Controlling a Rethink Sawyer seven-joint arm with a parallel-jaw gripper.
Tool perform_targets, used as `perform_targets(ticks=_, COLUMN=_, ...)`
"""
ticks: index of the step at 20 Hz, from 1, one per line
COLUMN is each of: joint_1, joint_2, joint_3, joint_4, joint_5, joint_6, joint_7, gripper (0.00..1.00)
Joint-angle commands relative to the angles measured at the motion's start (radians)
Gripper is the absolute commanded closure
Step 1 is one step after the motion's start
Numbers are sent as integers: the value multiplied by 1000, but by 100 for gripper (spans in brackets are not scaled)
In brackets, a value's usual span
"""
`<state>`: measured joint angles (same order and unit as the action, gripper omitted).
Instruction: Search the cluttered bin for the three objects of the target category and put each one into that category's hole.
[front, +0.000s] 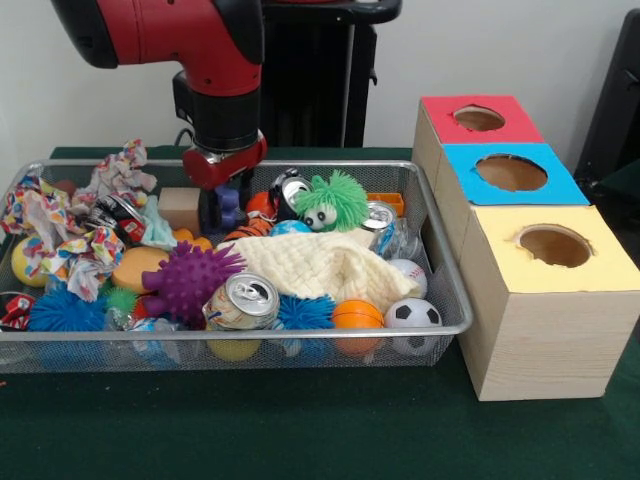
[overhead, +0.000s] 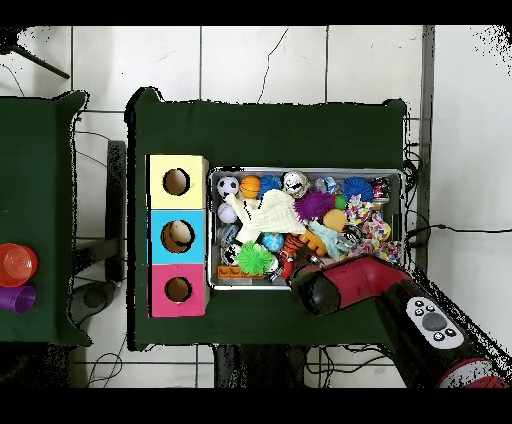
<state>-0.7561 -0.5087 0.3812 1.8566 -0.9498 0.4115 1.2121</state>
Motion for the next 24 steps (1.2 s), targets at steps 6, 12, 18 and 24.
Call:
perform_targets(ticks=6, joint_1=3, joint_2=46, joint_3=79, joint_4=48, joint_5=-2, joint_6=43, joint_7=-74, gripper=0)
perform_targets(ticks=12, joint_1=51, joint_2=42, joint_3=-26, joint_4=22, joint_5=52, joint_6=11, joint_7=145, gripper=0)
perform_targets(ticks=18, joint_1=89, joint_2=72, joint_3=-122, joint_4=-10, joint_5=143, joint_6=-43, joint_7=310, gripper=0)
perform_targets(ticks=24, joint_1=123, joint_2=82, joint_3=-217, joint_4=14, joint_5=241, joint_6=-160, joint_7=408, gripper=0)
